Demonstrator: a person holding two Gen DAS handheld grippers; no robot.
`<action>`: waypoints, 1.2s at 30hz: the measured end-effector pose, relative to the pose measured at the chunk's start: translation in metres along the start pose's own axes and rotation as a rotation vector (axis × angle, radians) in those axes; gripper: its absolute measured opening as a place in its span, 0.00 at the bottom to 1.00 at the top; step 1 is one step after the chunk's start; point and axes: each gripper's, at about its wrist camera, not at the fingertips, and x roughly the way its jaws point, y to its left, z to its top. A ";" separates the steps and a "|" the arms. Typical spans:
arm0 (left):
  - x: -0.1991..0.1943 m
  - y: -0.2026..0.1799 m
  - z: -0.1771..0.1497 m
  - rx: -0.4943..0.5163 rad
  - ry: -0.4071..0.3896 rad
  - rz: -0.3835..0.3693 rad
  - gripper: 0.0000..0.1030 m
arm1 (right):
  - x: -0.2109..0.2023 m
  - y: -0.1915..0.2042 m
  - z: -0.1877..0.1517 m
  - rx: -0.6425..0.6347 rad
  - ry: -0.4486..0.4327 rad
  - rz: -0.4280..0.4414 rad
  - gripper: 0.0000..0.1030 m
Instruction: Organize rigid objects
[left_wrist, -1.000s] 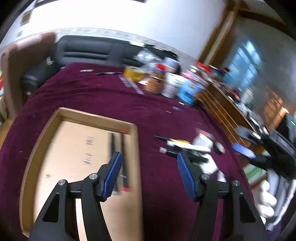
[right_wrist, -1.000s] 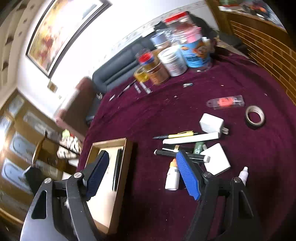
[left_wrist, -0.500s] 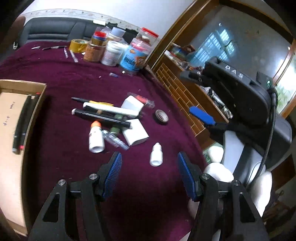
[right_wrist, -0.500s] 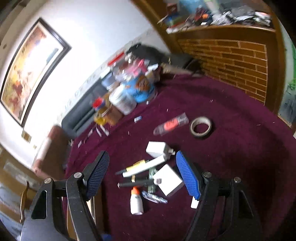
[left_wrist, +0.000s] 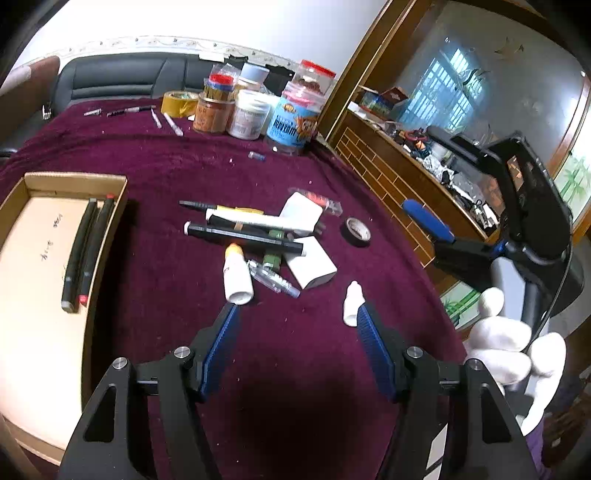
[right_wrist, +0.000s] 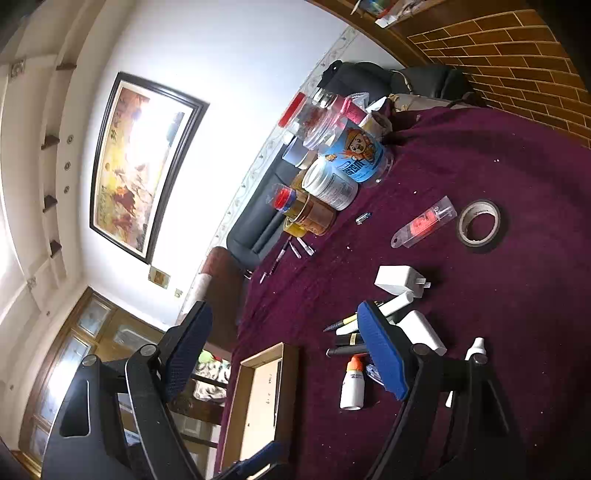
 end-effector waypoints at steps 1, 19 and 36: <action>0.002 0.002 -0.002 -0.005 0.010 -0.002 0.58 | -0.001 0.002 0.001 -0.026 -0.003 -0.032 0.79; 0.011 0.039 0.001 -0.076 0.011 0.082 0.58 | -0.033 0.005 0.012 -0.220 -0.065 -0.197 0.39; 0.075 0.043 0.018 0.017 0.155 0.219 0.57 | -0.022 -0.057 0.012 -0.316 -0.108 -0.737 0.51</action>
